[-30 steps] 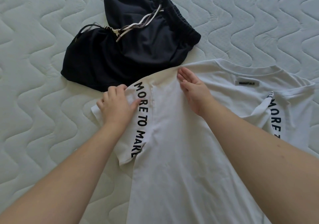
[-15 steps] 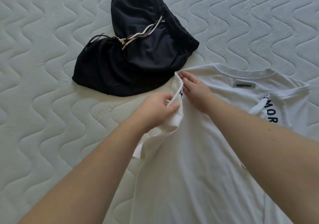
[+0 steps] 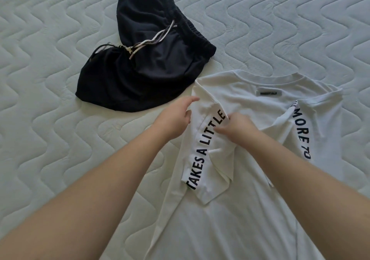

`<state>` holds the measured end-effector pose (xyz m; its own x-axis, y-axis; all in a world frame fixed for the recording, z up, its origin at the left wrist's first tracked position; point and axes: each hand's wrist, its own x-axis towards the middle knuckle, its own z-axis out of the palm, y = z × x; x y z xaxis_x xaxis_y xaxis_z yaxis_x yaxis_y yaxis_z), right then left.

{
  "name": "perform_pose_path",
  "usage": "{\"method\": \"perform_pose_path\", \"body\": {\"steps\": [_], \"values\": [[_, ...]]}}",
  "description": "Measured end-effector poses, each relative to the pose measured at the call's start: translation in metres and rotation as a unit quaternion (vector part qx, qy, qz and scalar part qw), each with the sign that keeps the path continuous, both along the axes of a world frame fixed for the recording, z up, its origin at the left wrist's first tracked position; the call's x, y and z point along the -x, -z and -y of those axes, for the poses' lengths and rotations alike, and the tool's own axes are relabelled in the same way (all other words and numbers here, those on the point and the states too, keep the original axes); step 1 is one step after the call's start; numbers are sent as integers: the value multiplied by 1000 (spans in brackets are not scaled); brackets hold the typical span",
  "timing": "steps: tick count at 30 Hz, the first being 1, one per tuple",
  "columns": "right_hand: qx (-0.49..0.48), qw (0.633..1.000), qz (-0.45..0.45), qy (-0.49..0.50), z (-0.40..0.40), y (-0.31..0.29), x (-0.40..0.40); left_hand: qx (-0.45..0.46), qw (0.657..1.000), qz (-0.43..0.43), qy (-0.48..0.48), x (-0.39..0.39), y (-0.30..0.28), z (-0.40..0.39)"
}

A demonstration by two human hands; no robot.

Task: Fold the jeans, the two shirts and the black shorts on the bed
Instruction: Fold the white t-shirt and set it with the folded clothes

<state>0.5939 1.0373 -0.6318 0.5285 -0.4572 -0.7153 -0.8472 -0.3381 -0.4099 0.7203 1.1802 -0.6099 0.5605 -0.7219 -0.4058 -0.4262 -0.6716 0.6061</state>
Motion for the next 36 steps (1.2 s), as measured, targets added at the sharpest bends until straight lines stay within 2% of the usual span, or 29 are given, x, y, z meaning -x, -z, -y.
{"method": "perform_pose_path", "body": {"steps": [2,4,7,9,10,12,16,19,21,24,29,31,32,34,36], "values": [[-4,1000,-3,7,-6,-3,9,-35,991,71,108,-11,8,18],[-36,999,13,31,-9,-6,17,-80,967,127,207,-22,12,39],[-90,992,52,74,-16,-9,30,-152,914,174,334,-35,9,70],[-93,992,57,62,-16,-12,39,-197,877,204,388,-41,5,86],[-88,993,53,50,-13,-13,44,-203,874,212,387,-43,4,91],[-104,991,54,57,-5,-17,53,-192,896,203,344,-45,1,98],[-212,958,86,175,19,-29,60,-163,930,215,249,-46,2,107],[-204,954,88,201,38,-36,58,-141,949,213,187,-44,11,110],[-171,970,47,167,46,-37,62,-131,951,223,166,-43,19,111],[-108,993,-31,44,46,-42,69,-137,947,245,154,-42,27,112],[-24,998,24,60,55,-54,69,-155,954,223,127,-39,32,119],[11,999,12,36,57,-50,69,-147,963,198,107,-37,35,118],[47,999,-1,25,55,-46,70,-136,969,182,96,-36,36,117],[180,984,-1,14,47,-30,78,-98,983,145,62,-31,37,114],[323,944,62,18,33,-15,89,-63,986,154,15,-22,36,106]]}}
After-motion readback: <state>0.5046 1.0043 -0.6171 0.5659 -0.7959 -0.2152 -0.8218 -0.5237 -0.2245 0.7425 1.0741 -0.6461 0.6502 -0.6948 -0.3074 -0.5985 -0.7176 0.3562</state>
